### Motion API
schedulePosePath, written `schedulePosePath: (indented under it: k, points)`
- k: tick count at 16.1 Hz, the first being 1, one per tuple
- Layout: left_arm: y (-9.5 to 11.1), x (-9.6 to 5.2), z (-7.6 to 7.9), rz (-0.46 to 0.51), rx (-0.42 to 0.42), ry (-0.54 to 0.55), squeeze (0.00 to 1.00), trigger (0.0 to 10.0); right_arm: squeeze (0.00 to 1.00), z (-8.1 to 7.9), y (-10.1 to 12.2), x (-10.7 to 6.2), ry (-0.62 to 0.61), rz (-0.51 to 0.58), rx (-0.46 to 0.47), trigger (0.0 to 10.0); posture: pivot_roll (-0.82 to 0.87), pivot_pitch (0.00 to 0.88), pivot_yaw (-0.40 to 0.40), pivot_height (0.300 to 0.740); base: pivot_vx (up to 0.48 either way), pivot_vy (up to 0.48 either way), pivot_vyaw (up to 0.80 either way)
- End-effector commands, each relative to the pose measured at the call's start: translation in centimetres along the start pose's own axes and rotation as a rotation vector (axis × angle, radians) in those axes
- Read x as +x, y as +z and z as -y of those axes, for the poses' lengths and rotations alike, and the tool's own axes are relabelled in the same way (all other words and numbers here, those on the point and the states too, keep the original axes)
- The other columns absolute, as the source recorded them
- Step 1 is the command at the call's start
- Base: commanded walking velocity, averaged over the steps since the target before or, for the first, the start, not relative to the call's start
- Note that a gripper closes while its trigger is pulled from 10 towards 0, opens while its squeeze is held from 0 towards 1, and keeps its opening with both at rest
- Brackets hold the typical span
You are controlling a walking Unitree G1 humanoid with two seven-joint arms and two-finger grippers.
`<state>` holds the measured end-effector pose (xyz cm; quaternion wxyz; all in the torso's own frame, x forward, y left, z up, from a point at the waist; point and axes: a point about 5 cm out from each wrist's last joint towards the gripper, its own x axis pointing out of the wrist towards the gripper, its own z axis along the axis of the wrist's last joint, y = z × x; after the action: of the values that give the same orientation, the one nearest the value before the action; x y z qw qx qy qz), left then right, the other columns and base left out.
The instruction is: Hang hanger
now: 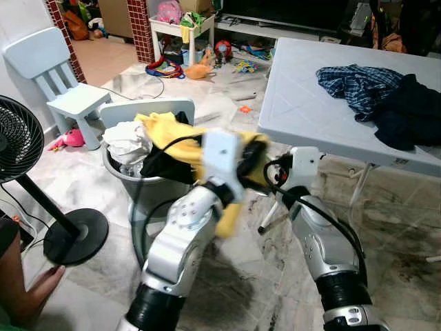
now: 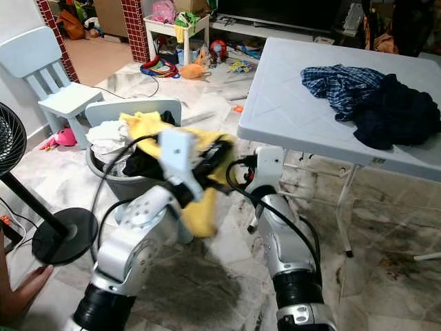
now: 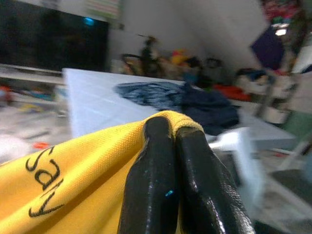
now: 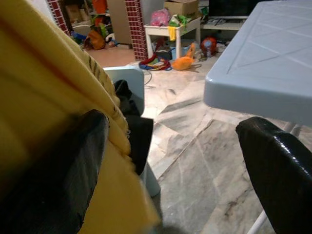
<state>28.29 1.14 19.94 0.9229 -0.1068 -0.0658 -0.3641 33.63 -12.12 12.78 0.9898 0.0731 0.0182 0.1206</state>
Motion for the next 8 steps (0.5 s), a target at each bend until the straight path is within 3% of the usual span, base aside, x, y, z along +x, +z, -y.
schedulePosePath:
  k: [1, 3, 5, 6, 8]
  points:
    - [1.9, 0.7, 2.1, 0.054, -0.028, -0.117, 0.00, 10.0, 0.00, 0.6, 0.1, 0.1, -0.024, -0.002, -0.006, 10.0, -0.01, 0.000, -0.021, 0.740, 0.000, 0.000, -0.80]
    - [2.9, 0.8, 2.6, 0.079, -0.039, -0.141, 0.00, 10.0, 0.00, 0.8, 0.0, 0.1, -0.050, -0.003, -0.020, 10.0, 0.00, 0.000, -0.025, 0.740, 0.000, 0.000, -0.80]
    - [2.8, -0.5, 0.4, 0.093, -0.020, -0.017, 0.00, 10.0, 0.00, 1.2, 0.2, 0.2, -0.098, 0.002, -0.047, 10.0, 0.00, 0.000, -0.024, 0.740, 0.000, 0.000, -0.80]
    - [1.8, -2.0, -1.6, 0.062, -0.001, 0.098, 0.00, 10.0, 0.00, 1.7, 0.4, 0.3, -0.131, 0.008, -0.070, 10.0, 0.00, 0.000, -0.024, 0.740, 0.000, 0.000, -0.80]
    - [-0.2, -7.0, -5.5, -0.030, 0.089, 0.346, 0.00, 10.0, 0.00, 3.2, 0.6, 0.1, -0.211, 0.011, -0.124, 10.0, 0.01, 0.000, -0.024, 0.740, 0.000, 0.000, -0.80]
